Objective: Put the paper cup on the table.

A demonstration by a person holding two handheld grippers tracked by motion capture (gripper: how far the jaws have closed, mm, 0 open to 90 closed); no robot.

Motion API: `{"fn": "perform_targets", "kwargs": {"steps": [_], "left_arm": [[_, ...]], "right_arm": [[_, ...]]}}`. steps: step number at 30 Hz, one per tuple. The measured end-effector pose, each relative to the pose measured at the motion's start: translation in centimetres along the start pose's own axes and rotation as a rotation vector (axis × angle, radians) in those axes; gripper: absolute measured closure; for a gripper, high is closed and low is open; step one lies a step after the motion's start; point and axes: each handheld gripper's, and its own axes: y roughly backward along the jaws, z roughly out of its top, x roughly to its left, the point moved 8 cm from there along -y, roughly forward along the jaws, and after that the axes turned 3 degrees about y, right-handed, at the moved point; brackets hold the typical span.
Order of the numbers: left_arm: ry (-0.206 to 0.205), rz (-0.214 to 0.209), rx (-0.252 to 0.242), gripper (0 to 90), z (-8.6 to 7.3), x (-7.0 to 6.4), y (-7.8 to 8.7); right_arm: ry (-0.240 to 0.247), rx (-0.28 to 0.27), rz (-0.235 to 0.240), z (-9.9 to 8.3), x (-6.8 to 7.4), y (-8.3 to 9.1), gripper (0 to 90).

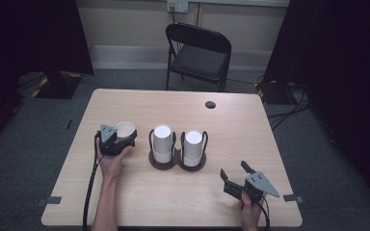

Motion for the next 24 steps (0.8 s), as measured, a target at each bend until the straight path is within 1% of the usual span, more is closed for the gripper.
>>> {"fn": "perform_targets", "kwargs": {"steps": [1,3,6,8,11,12,14,15,17,18,19,20,21,22,24], "left_arm": [[0.006,-0.001,0.0,20.6,-0.1,0.0,0.0],[-0.003,0.009,0.006,20.6,-0.1,0.1,0.0],[0.002,0.003,0.008,20.4,-0.1,0.0,0.1],[-0.012,-0.005,0.014,20.2,-0.2,-0.2,0.1],[-0.014,0.011,0.028,20.6,-0.3,-0.1,0.2],[-0.01,0.008,0.024,20.5,-0.1,-0.1,0.4],[-0.019,0.011,0.029,20.4,-0.2,-0.1,0.4],[-0.01,0.012,0.029,20.4,-0.2,-0.1,0.3],[0.008,0.009,0.049,20.2,-0.6,0.1,0.2],[0.016,0.001,0.054,19.5,-0.8,0.1,0.1],[0.017,0.006,0.068,18.0,-1.0,0.1,0.1],[0.017,0.009,0.075,15.8,-1.1,0.1,0.1],[0.029,0.006,0.072,15.8,-1.1,0.0,0.1],[0.017,0.007,0.079,15.8,-1.2,0.0,0.1],[0.014,0.01,0.074,15.7,-1.2,0.0,0.2]], "right_arm": [[0.004,-0.002,0.0,0.0,0.0,0.0,13.7],[0.005,-0.001,0.006,0.0,0.0,0.0,13.7],[0.004,0.006,0.01,0.0,0.0,-0.1,13.7],[0.003,0.006,0.009,0.0,0.0,0.0,13.7],[0.001,0.0,0.008,0.0,0.0,0.0,13.8],[0.001,-0.001,0.009,0.0,0.0,0.0,13.8],[-0.003,-0.002,0.015,0.0,0.0,0.0,13.8],[-0.004,-0.001,0.016,0.0,0.0,0.0,13.8],[-0.008,0.003,0.019,0.0,0.0,-0.1,13.8],[-0.007,0.003,0.019,0.0,0.0,-0.1,13.8],[-0.004,0.002,0.018,0.0,0.0,-0.1,13.8],[-0.004,0.002,0.017,0.0,0.0,0.0,13.8],[-0.005,0.002,0.017,0.0,0.0,-0.1,13.8],[-0.005,0.002,0.019,0.0,0.0,-0.1,13.8],[-0.01,0.006,0.02,0.0,0.0,-0.1,13.8]]}}
